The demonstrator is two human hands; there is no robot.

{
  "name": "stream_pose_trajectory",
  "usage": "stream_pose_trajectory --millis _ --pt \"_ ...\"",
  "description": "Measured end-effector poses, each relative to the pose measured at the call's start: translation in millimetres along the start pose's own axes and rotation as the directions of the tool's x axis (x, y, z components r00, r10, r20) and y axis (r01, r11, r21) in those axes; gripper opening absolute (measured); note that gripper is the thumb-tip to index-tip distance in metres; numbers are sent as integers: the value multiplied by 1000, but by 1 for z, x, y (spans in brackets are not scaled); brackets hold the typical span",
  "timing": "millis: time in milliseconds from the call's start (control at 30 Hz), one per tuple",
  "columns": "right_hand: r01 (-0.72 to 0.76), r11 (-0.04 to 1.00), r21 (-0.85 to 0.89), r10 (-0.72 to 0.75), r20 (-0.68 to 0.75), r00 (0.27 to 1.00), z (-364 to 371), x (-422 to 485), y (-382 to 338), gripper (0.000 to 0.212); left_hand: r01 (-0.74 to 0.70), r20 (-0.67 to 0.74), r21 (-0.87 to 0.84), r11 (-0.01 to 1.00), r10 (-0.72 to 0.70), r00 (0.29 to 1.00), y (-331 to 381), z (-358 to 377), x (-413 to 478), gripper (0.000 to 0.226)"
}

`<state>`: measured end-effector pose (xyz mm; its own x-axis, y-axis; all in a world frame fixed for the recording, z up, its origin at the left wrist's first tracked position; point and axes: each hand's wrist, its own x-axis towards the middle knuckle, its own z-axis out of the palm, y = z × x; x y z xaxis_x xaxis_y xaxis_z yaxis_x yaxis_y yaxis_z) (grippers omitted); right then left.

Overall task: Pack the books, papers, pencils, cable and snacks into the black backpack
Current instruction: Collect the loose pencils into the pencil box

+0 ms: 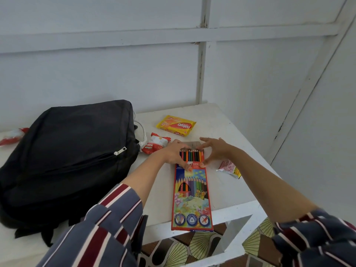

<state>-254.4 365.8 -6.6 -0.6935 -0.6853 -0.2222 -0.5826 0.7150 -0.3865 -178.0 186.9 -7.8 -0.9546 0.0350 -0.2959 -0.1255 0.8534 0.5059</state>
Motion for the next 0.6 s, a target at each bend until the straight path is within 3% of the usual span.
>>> stream_pose_trajectory --millis 200,367,600 --pt "-26 1000 0 26 -1 1000 -3 2 -4 66 12 -11 -26 1000 -12 1000 1 -1 -2 89" --pt "-82 958 276 75 37 997 -6 6 -4 89 67 -21 -102 993 -69 997 -1 -8 -5 100" --pt "-23 955 294 59 -111 992 -1 15 -9 68 48 -19 -144 988 -51 999 -3 -3 -2 106"
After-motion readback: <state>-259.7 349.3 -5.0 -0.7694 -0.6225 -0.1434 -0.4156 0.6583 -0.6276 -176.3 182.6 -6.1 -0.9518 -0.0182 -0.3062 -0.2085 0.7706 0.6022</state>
